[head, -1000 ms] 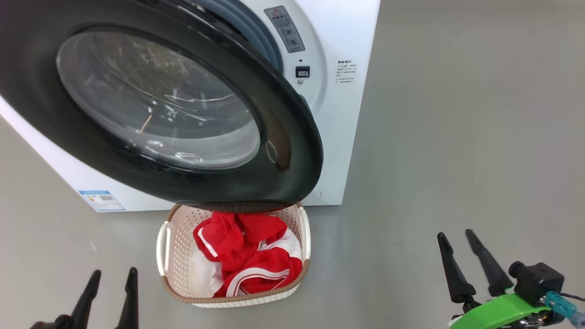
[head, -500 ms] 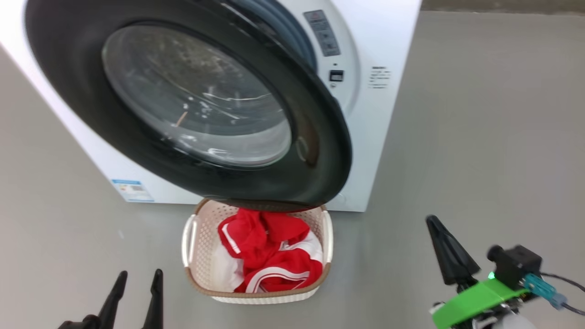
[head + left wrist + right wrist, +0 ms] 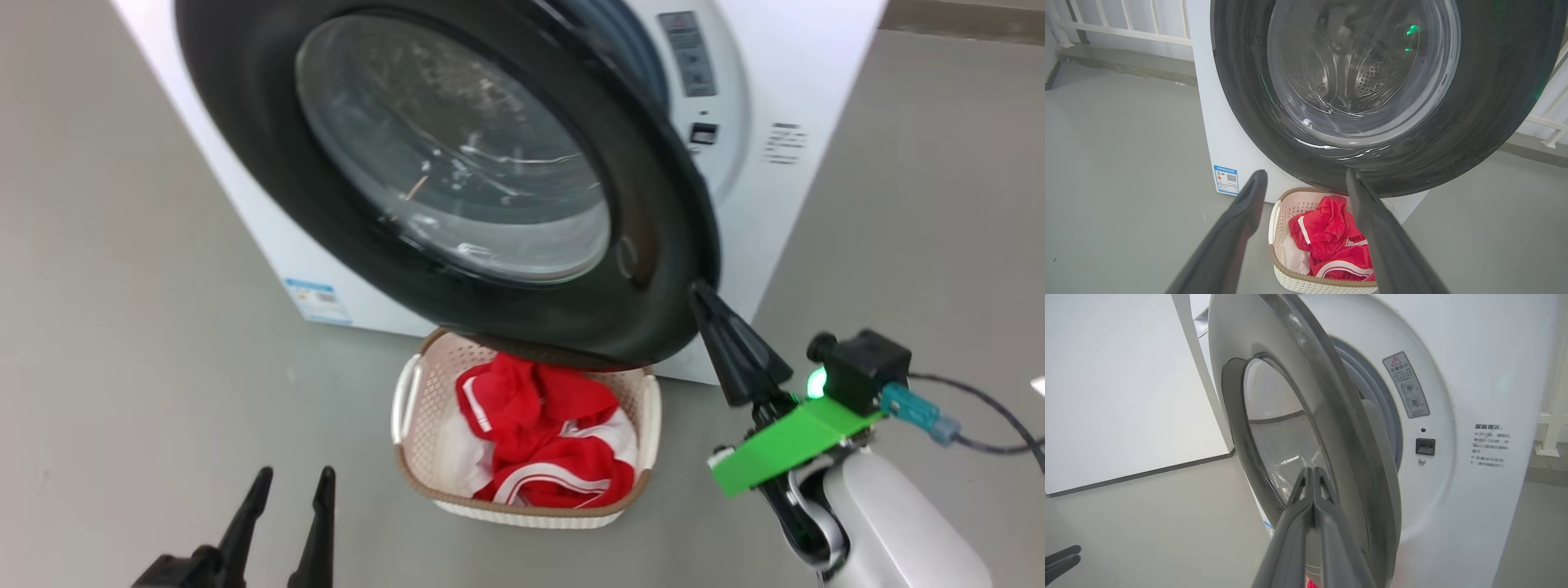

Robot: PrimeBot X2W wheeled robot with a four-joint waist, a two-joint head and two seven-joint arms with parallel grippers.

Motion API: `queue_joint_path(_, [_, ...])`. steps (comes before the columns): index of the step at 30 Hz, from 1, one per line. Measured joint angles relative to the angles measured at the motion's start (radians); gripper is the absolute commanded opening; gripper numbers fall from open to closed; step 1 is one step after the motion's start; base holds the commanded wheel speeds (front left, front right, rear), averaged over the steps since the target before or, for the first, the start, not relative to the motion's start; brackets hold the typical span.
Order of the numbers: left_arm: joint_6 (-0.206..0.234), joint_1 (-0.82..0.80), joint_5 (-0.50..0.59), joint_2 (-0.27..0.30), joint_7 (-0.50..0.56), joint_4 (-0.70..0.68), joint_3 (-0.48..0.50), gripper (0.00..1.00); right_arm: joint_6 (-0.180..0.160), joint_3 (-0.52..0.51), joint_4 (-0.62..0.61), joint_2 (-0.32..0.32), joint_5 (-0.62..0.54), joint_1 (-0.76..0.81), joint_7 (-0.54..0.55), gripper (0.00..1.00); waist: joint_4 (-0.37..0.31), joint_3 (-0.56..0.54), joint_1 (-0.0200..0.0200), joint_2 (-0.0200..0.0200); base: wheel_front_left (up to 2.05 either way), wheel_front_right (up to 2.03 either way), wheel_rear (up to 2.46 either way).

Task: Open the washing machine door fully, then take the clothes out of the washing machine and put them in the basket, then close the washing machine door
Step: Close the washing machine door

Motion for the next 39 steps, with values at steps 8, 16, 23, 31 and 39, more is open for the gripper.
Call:
queue_joint_path(8, [0.0,-0.026,-0.001,-0.015,0.0,-0.006,-0.029,1.0,0.0,-0.016,0.067,0.007,0.0,-0.085,0.0,0.0,0.061,0.043,0.0001,0.0,0.0,0.0,0.0])
queue_joint_path(16, [0.0,-0.079,-0.012,-0.028,0.0,-0.011,-0.045,1.0,0.002,-0.079,0.09,0.015,-0.017,-0.123,0.0,0.0,0.092,0.109,0.0,0.0,0.0,0.0,0.0])
queue_joint_path(23, [0.0,-0.13,-0.022,-0.033,0.0,-0.016,-0.067,1.0,0.003,-0.137,0.09,-0.003,-0.045,-0.186,0.0,0.0,0.112,0.169,0.0,0.0,0.0,0.0,0.0])
queue_joint_path(31, [0.0,-0.181,-0.061,-0.041,0.0,-0.026,-0.099,1.0,0.003,-0.201,0.09,-0.037,-0.068,-0.287,0.0,0.0,0.14,0.24,0.0,0.0,0.0,0.0,0.0])
queue_joint_path(39, [0.0,-0.215,-0.084,-0.044,0.0,-0.034,-0.132,1.0,0.013,-0.245,0.091,-0.051,-0.089,-0.374,0.0,0.0,0.175,0.301,0.0001,0.0,0.0,0.0,0.0])
